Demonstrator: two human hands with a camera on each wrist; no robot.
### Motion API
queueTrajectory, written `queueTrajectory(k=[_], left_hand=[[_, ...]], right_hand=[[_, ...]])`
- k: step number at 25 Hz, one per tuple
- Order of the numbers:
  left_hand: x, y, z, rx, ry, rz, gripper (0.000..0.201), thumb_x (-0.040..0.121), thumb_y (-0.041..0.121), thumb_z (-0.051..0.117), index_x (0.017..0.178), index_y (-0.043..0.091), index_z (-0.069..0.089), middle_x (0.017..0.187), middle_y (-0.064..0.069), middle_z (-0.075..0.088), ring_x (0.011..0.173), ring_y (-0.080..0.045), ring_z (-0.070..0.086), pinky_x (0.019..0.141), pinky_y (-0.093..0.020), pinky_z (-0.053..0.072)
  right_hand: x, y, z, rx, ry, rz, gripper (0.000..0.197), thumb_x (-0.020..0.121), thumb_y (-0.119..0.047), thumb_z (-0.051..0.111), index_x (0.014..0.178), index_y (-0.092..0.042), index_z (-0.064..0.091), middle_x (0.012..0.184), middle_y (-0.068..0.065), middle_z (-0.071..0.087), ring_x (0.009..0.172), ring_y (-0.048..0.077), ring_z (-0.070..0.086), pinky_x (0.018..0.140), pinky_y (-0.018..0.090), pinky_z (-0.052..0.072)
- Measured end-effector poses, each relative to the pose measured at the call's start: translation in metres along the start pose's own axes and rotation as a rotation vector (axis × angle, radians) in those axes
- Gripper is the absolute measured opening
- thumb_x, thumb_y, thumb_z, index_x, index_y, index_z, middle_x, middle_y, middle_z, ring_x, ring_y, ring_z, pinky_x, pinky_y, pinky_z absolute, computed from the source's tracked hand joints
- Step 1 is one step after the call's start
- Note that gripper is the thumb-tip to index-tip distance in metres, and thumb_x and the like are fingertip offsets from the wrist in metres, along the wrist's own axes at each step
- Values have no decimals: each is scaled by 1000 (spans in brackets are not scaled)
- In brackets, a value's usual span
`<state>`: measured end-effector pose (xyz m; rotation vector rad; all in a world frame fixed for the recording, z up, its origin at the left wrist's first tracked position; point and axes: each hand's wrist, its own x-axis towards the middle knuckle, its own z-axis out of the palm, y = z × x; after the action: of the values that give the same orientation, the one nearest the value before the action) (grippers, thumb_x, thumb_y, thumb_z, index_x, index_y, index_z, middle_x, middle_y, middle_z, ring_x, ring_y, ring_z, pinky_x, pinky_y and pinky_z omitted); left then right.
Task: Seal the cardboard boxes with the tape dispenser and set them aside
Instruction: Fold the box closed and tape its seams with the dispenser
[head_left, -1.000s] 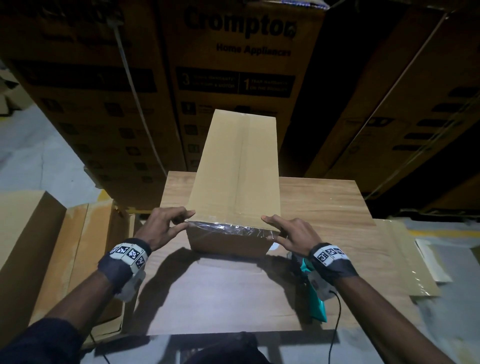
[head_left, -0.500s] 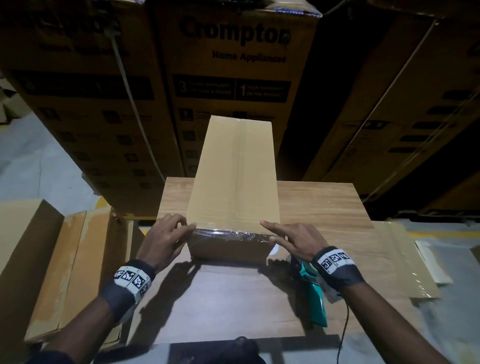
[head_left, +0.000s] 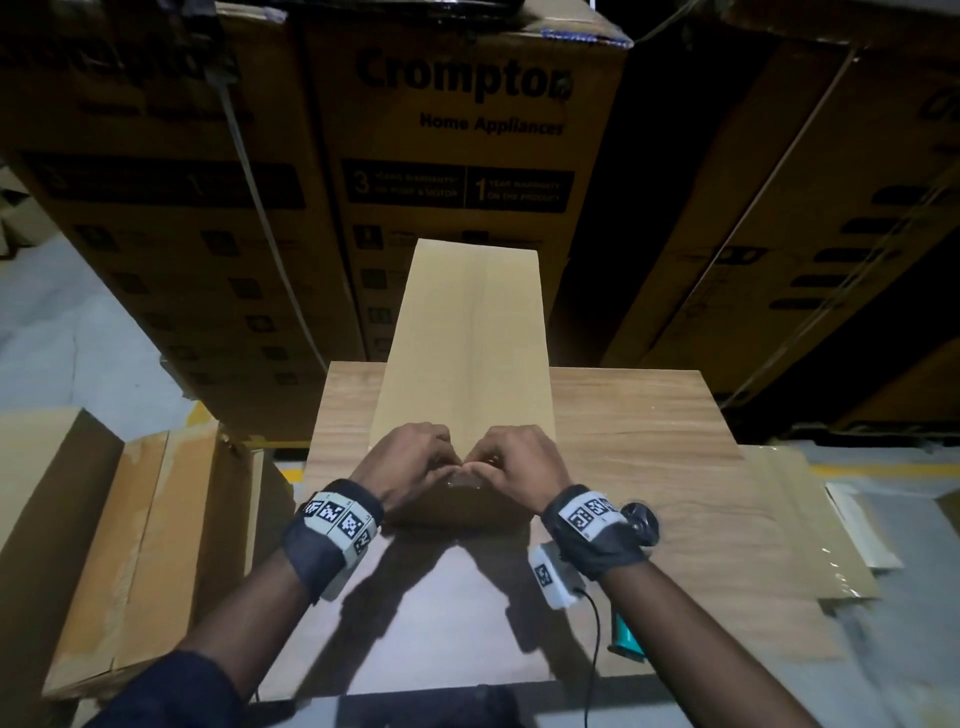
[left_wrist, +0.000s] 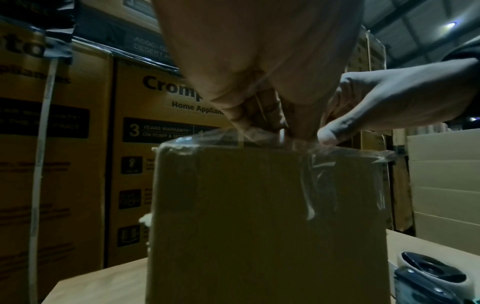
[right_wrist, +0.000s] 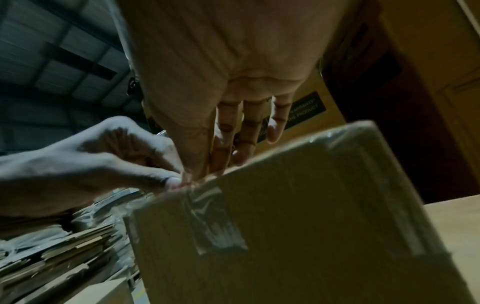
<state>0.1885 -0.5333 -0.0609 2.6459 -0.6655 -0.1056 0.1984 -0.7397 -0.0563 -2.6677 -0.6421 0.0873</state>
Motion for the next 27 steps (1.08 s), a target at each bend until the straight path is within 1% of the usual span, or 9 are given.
queueTrajectory(k=[3, 9, 12, 14, 16, 19, 22, 25, 27], left_hand=[[7, 1, -7, -30, -60, 14, 16, 89, 24, 78, 101, 15, 80, 94, 2, 69, 85, -12, 65, 80, -33, 57], [28, 13, -13, 76, -187, -71, 13, 88, 15, 79, 98, 9, 76, 93, -7, 72, 87, -21, 68, 80, -33, 57], [31, 15, -8, -4, -168, -117, 9, 86, 12, 80, 89, 10, 72, 86, -6, 70, 79, -22, 67, 71, -30, 55], [28, 13, -1, -104, -124, -161, 19, 82, 14, 85, 80, 18, 66, 82, -2, 70, 76, -19, 66, 66, -28, 54], [25, 12, 6, -159, -66, -186, 27, 78, 17, 88, 81, 24, 61, 81, 0, 68, 74, -16, 64, 65, -27, 52], [22, 12, 9, -186, -25, -165, 26, 76, 19, 89, 86, 20, 65, 84, 1, 68, 76, -16, 64, 68, -29, 55], [16, 2, 6, -208, -53, -133, 27, 76, 17, 89, 82, 17, 63, 82, 1, 66, 75, -17, 64, 67, -32, 57], [2, -22, -2, -226, -42, -159, 26, 75, 22, 90, 83, 20, 65, 79, 4, 67, 74, -12, 65, 70, -34, 59], [-10, -43, -9, -195, -12, -199, 27, 73, 31, 90, 85, 26, 66, 77, 8, 67, 74, -8, 64, 69, -30, 57]], right_hand=[[4, 3, 7, 20, -17, 26, 17, 82, -43, 83, 90, -29, 80, 89, -13, 72, 77, 5, 61, 71, 26, 51], [15, 2, 8, -56, -79, 57, 24, 79, -45, 85, 78, -25, 71, 80, -9, 68, 74, 11, 61, 68, 32, 55], [24, -1, 5, -83, -133, 107, 25, 76, -43, 86, 81, -27, 69, 80, -5, 70, 73, 17, 64, 68, 33, 56], [29, -3, 8, -85, -165, 130, 24, 74, -38, 88, 88, -27, 71, 82, -4, 72, 76, 19, 67, 73, 36, 59], [33, -4, 12, -85, -186, 138, 26, 74, -33, 88, 92, -29, 70, 85, -5, 72, 79, 19, 67, 76, 37, 59], [32, 0, 12, -92, -192, 118, 30, 75, -36, 88, 93, -34, 63, 82, -11, 65, 78, 16, 62, 72, 32, 54], [21, 12, 6, -103, -165, 79, 40, 75, -50, 86, 85, -31, 51, 75, -15, 57, 74, 11, 57, 65, 29, 48], [-4, 37, -5, -108, -94, 85, 40, 74, -56, 84, 87, -31, 54, 75, -16, 59, 72, 5, 55, 56, 24, 36], [-21, 57, -13, -116, -35, 137, 42, 71, -60, 83, 86, -33, 56, 72, -17, 60, 69, 0, 54, 56, 24, 35]])
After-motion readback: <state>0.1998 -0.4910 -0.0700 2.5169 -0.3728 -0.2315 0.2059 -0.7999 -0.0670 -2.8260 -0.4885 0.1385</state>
